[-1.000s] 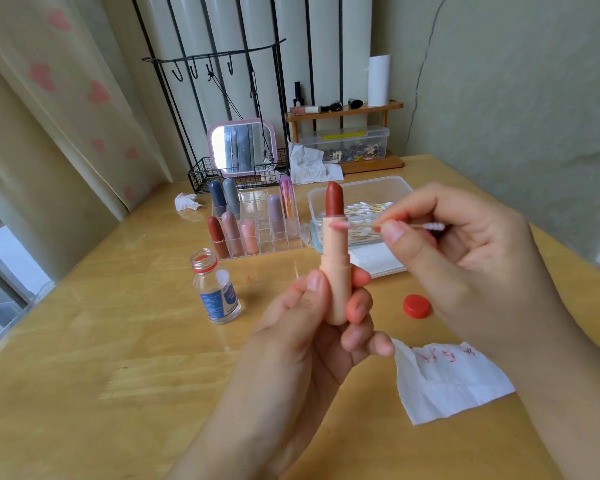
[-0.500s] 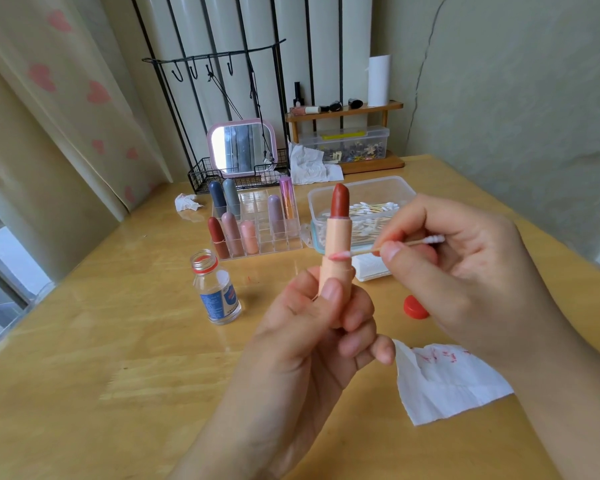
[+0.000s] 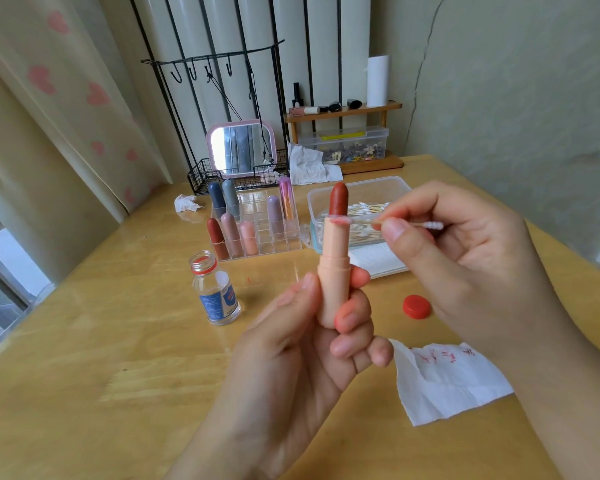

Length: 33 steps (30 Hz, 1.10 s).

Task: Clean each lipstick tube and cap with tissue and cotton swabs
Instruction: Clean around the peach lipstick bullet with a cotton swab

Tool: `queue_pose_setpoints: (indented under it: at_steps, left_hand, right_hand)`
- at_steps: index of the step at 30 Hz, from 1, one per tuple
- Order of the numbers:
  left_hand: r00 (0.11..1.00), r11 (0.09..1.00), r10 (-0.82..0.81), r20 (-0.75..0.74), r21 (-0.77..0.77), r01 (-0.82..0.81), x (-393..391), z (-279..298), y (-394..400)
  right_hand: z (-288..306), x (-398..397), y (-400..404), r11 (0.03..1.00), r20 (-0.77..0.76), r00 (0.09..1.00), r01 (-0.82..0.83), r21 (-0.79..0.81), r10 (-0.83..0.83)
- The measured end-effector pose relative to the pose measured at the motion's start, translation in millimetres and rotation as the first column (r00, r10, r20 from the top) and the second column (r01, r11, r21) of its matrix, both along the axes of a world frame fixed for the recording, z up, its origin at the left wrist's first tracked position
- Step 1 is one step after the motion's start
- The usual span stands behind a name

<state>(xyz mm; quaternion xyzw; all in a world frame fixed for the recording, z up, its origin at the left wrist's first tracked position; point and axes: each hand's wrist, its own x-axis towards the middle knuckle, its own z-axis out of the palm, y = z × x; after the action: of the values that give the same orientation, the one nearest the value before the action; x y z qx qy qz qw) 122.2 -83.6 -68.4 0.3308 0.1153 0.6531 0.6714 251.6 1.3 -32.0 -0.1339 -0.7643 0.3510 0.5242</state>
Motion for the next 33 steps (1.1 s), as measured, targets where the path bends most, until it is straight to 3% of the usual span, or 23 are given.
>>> queue_pose_setpoints:
  at_steps: [5, 17, 28, 33]
  left_hand:
    - [1.000, 1.000, 0.013, -0.024, 0.010, -0.012, 2.1, 4.3, -2.0]
    - [0.999, 1.000, -0.012, -0.035, 0.017, 0.012, 2.0, -0.5, -0.6]
    - [0.993, 0.995, -0.098, 0.066, -0.007, 0.098, -1.0, 1.6, 0.0]
    - [0.997, 0.997, 0.073, -0.033, 0.032, -0.072, 1.7, -2.0, 1.6]
  right_hand:
    - [1.1, 3.6, -3.9, 0.996, 0.048, 0.995, -0.087, -0.035, 0.088]
    - [1.1, 2.6, -1.7, 0.998, -0.001, 0.998, -0.061, -0.032, 0.061]
    - [1.7, 2.2, -0.5, 0.998, -0.015, 0.998, -0.062, -0.028, 0.061]
    - [4.6, 8.8, -3.2, 1.000, 0.070, 0.997, -0.013, 0.008, 0.013]
